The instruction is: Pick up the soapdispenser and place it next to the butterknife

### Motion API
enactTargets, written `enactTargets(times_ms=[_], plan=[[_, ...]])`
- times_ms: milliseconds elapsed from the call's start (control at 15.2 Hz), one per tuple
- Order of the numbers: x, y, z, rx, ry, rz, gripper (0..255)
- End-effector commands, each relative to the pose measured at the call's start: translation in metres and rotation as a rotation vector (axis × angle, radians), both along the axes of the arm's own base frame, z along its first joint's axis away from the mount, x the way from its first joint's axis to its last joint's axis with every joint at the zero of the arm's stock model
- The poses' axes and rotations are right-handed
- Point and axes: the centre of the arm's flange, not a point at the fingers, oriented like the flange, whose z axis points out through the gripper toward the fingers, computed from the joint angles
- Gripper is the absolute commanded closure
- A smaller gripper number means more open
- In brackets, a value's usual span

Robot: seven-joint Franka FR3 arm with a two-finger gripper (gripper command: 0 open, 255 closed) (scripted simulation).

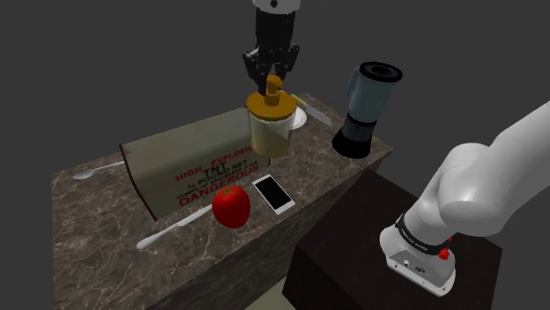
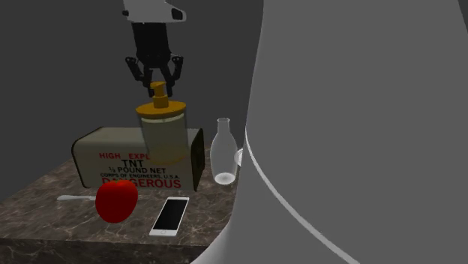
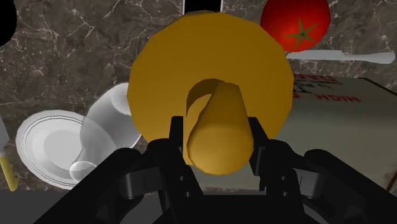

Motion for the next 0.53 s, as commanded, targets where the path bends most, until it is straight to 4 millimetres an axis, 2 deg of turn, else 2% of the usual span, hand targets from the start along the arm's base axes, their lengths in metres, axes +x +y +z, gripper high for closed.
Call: enactTargets(times_ms=[0,462], plan=[[-0.001,0.027,-0.010,0.001,-0.001,-0.002,255],[-0.009,0.116,-0.034,0.001,-0.001,-0.002,255]])
